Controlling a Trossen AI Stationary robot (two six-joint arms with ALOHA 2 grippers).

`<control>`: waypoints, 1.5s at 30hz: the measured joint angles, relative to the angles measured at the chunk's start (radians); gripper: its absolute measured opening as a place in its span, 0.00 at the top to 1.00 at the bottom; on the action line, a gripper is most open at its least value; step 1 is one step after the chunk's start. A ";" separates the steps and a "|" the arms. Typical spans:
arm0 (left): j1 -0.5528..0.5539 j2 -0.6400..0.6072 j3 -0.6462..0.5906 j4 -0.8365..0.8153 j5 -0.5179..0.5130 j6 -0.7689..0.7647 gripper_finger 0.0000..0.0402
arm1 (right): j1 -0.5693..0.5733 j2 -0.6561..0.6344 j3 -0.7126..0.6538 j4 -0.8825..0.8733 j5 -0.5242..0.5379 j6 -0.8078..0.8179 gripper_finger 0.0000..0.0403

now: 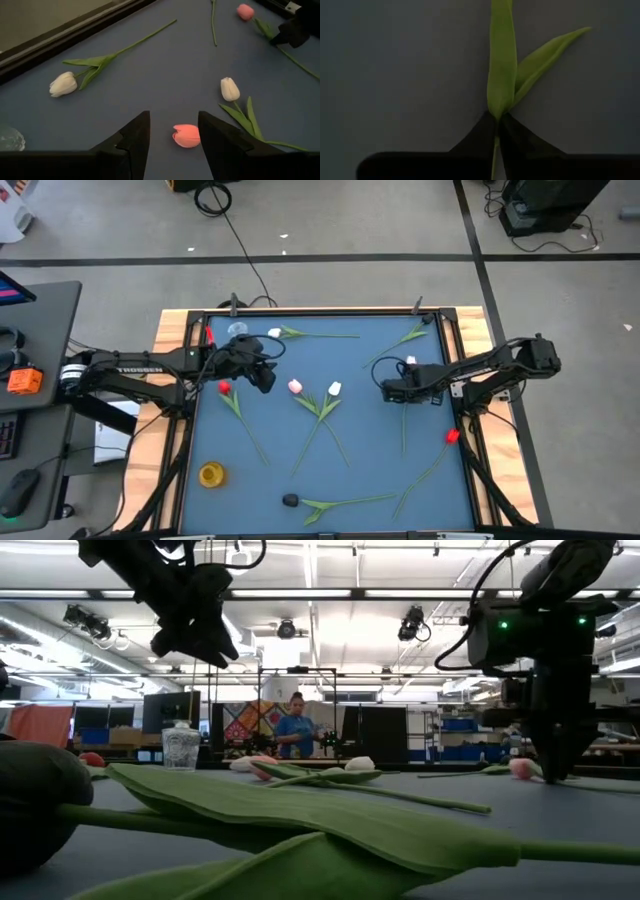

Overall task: Sort flowers into vase by color
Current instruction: Put the right pink tulip into the transparent vase

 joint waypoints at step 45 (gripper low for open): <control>-0.091 0.283 0.000 0.993 0.549 0.175 0.57 | 0.106 0.003 0.292 1.293 -0.048 -1.425 0.95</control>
